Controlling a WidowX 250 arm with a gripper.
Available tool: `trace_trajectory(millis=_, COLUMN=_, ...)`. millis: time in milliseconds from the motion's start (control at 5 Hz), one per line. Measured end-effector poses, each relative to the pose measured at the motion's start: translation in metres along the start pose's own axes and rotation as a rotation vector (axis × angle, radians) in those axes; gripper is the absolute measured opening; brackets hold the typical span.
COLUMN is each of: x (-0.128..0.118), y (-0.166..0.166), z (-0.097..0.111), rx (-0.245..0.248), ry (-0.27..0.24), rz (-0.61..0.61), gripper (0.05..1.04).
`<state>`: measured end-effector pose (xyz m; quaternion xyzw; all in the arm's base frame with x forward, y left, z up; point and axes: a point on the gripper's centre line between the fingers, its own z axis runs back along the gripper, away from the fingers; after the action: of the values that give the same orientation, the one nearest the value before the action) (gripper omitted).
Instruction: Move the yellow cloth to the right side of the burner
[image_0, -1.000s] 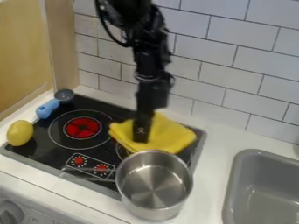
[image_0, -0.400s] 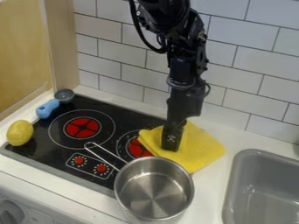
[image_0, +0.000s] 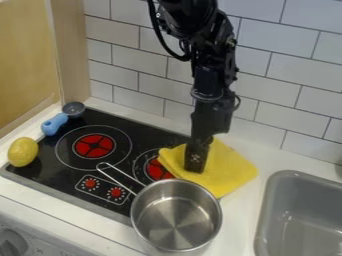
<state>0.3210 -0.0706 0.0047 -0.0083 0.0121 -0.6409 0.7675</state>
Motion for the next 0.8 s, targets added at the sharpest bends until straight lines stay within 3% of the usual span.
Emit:
trace_trajectory(millis=200, x=-0.004, y=0.002, z=0.010, rx=0.013, ry=-0.004, rz=0.002, gripper=1.000)
trace_trajectory(millis=400, x=-0.003, y=0.006, z=0.034, rx=0.066, ry=-0.043, rz=-0.001, gripper=1.000)
trace_trajectory(millis=600, x=-0.005, y=0.003, z=0.046, rx=0.077, ry=-0.050, rz=-0.023, gripper=1.000)
trace_trajectory(millis=800, x=-0.008, y=-0.003, z=0.070, rx=0.123, ry=-0.070, rz=-0.030, gripper=1.000)
